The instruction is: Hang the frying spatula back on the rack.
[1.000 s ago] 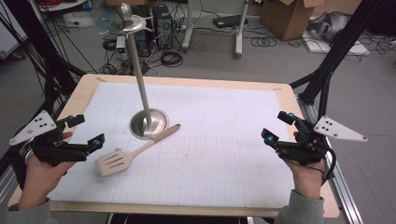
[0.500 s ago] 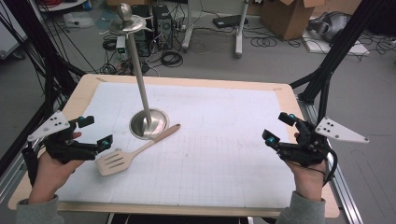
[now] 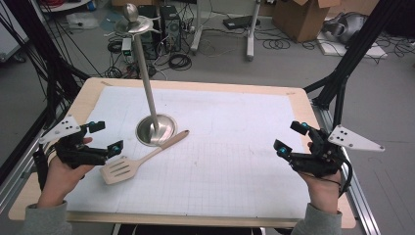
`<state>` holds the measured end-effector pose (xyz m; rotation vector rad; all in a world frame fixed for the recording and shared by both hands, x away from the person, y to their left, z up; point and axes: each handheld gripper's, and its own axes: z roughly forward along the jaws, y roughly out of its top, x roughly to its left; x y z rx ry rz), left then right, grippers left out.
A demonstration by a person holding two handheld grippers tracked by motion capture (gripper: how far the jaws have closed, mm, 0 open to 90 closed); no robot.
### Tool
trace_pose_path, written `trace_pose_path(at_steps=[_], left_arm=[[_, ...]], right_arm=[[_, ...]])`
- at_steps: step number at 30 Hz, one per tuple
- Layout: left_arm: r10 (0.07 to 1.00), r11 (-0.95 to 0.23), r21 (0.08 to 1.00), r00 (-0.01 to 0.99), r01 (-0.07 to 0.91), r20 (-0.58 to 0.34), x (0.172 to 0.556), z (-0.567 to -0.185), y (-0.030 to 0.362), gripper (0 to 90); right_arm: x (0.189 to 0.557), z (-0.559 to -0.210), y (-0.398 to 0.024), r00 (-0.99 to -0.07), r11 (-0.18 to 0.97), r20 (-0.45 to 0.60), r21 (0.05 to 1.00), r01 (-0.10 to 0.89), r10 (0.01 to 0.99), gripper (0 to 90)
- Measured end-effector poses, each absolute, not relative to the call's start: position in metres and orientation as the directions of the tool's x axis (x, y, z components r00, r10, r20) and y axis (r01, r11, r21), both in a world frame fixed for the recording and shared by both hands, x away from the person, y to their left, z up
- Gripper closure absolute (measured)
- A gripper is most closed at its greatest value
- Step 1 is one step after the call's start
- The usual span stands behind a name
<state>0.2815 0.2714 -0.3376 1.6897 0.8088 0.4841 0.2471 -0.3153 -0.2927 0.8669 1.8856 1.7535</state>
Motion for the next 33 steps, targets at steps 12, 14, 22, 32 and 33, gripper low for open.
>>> trace_pose_path(at_steps=[12,14,22,32,33], left_arm=[[0.702,-0.210,0.940,0.711,0.271,-0.048,0.290,-0.352,0.260,1.8],[0.700,-0.221,0.937,0.712,0.271,-0.041,0.292,-0.353,0.257,2.2],[0.689,-0.236,0.929,0.723,0.287,-0.048,0.298,-0.362,0.248,2.3],[0.664,-0.225,0.920,0.741,0.320,-0.096,0.305,-0.376,0.241,3.6],[0.661,-0.220,0.921,0.744,0.320,-0.101,0.305,-0.377,0.240,3.6]], right_arm=[[0.245,-0.293,-0.311,-0.723,0.031,0.102,0.985,0.168,0.683,12.0],[0.244,-0.293,-0.312,-0.721,0.030,0.103,0.985,0.168,0.685,12.0],[0.245,-0.295,-0.312,-0.722,0.030,0.106,0.984,0.173,0.683,12.0],[0.245,-0.295,-0.312,-0.726,0.029,0.110,0.984,0.177,0.679,12.0],[0.245,-0.295,-0.312,-0.726,0.029,0.110,0.984,0.177,0.679,12.0]])
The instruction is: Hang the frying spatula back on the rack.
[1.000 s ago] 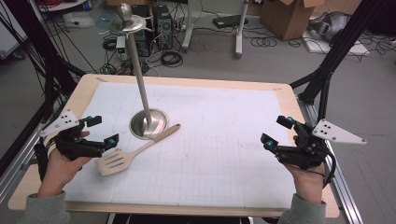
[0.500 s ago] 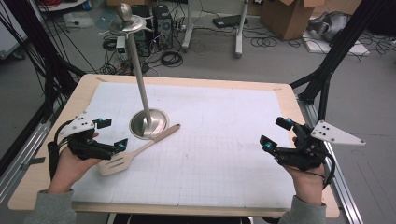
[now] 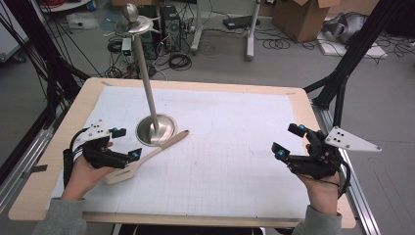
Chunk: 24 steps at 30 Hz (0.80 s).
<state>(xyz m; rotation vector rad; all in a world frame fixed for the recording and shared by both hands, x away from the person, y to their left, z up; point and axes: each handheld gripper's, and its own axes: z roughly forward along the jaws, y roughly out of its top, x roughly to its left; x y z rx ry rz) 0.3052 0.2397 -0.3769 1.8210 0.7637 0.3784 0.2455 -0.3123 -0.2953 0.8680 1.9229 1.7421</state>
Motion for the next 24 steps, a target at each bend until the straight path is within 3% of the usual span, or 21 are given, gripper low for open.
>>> trace_pose_path(at_steps=[24], left_arm=[[0.686,-0.274,0.896,0.724,0.349,-0.072,0.318,-0.392,0.226,3.6]], right_arm=[[0.247,-0.298,-0.309,-0.740,0.047,0.114,0.980,0.193,0.663,12.0]])
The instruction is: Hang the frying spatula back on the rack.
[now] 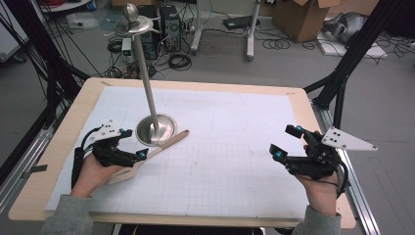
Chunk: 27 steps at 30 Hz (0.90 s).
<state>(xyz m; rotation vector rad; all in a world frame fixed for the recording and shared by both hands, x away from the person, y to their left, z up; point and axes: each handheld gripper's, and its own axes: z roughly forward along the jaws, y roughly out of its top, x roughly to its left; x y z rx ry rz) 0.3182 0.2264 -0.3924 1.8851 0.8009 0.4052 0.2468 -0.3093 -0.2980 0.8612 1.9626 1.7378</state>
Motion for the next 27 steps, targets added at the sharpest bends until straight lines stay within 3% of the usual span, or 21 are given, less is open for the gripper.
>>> trace_pose_path(at_steps=[14,18,27], left_arm=[[0.694,-0.294,0.889,0.718,0.352,-0.054,0.326,-0.401,0.219,8.2],[0.691,-0.306,0.878,0.720,0.367,-0.060,0.328,-0.403,0.218,14.4],[0.695,-0.328,0.864,0.717,0.383,-0.054,0.332,-0.407,0.216,18.3]], right_arm=[[0.245,-0.299,-0.310,-0.743,0.050,0.113,0.980,0.193,0.659,12.0],[0.244,-0.299,-0.310,-0.742,0.051,0.115,0.979,0.198,0.660,12.0],[0.245,-0.301,-0.310,-0.741,0.062,0.115,0.977,0.206,0.662,12.0]])
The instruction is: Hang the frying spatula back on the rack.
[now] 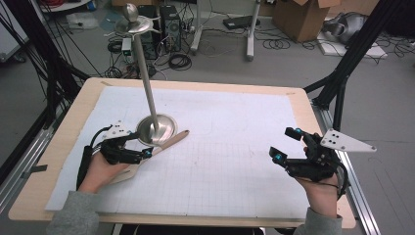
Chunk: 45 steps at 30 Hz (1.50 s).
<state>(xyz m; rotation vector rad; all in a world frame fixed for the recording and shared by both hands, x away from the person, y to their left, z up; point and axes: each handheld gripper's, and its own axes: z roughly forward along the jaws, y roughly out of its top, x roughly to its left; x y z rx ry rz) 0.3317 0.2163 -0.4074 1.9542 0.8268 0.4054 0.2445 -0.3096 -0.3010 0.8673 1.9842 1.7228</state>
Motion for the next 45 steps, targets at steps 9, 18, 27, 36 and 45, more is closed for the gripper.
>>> trace_pose_path(at_steps=[9,18,27,36,45], left_arm=[[0.707,-0.323,0.869,0.706,0.376,-0.043,0.334,-0.409,0.216,22.0],[0.701,-0.350,0.859,0.713,0.374,-0.025,0.335,-0.414,0.215,27.6],[0.698,-0.383,0.833,0.716,0.400,-0.022,0.337,-0.423,0.213,31.3],[0.691,-0.426,0.806,0.723,0.410,-0.003,0.337,-0.429,0.208,32.9],[0.696,-0.432,0.782,0.718,0.450,-0.028,0.337,-0.432,0.206,36.0]], right_arm=[[0.245,-0.302,-0.309,-0.742,0.063,0.118,0.976,0.211,0.660,12.0],[0.247,-0.304,-0.306,-0.746,0.072,0.118,0.974,0.217,0.655,12.0],[0.246,-0.304,-0.307,-0.743,0.068,0.122,0.973,0.220,0.658,12.1],[0.247,-0.304,-0.307,-0.744,0.070,0.120,0.973,0.218,0.658,12.1],[0.246,-0.304,-0.307,-0.745,0.069,0.120,0.974,0.217,0.657,12.1]])
